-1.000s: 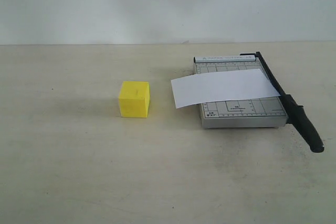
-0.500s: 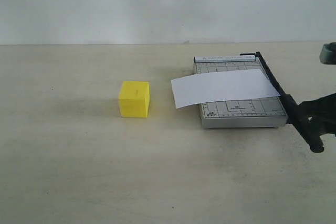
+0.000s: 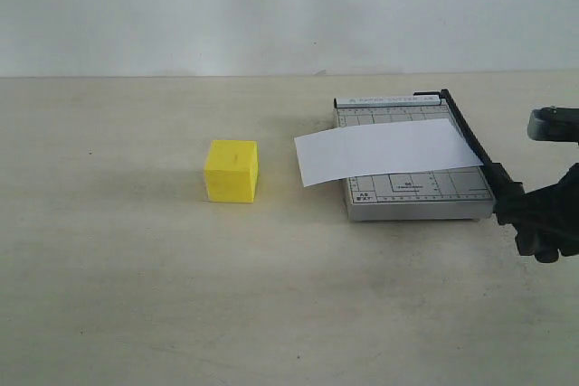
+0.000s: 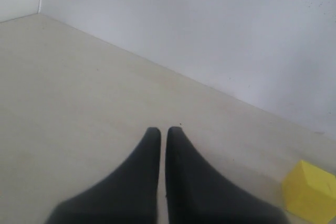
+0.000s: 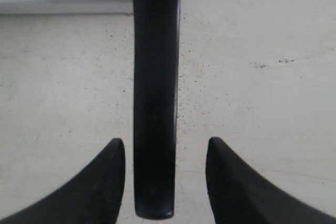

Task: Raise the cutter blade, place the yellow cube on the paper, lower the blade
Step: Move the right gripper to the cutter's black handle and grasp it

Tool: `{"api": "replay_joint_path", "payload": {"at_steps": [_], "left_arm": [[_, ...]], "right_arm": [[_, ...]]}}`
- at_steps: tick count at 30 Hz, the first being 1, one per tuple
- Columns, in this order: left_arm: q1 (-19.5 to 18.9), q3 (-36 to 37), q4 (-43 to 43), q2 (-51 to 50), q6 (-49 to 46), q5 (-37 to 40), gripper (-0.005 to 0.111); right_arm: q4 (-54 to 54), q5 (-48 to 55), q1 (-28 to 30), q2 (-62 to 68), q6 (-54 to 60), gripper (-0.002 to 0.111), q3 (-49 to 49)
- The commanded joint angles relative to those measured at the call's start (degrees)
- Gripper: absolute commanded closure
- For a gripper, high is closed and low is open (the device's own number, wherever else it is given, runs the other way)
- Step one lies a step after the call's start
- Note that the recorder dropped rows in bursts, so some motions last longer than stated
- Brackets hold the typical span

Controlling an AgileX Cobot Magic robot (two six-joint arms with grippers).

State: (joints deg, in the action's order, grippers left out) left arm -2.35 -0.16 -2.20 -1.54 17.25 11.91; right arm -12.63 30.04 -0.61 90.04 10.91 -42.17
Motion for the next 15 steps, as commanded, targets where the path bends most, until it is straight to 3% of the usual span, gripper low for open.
{"api": "replay_joint_path", "payload": {"at_steps": [1,5,15], "left_arm": [[0.24,0.16,0.27,-0.23,0.34,0.08,0.102],[0.24,0.16,0.27,-0.23,0.34,0.08,0.102],[0.24,0.16,0.27,-0.23,0.34,-0.17,0.102]], "right_arm": [[-0.25,-0.48,0.02,0.35,0.52,0.077,-0.38],[-0.03,-0.26,0.02,0.35,1.15,0.109,-0.38],[-0.22,1.74,0.02,-3.8,1.59,0.108,-1.61]]}}
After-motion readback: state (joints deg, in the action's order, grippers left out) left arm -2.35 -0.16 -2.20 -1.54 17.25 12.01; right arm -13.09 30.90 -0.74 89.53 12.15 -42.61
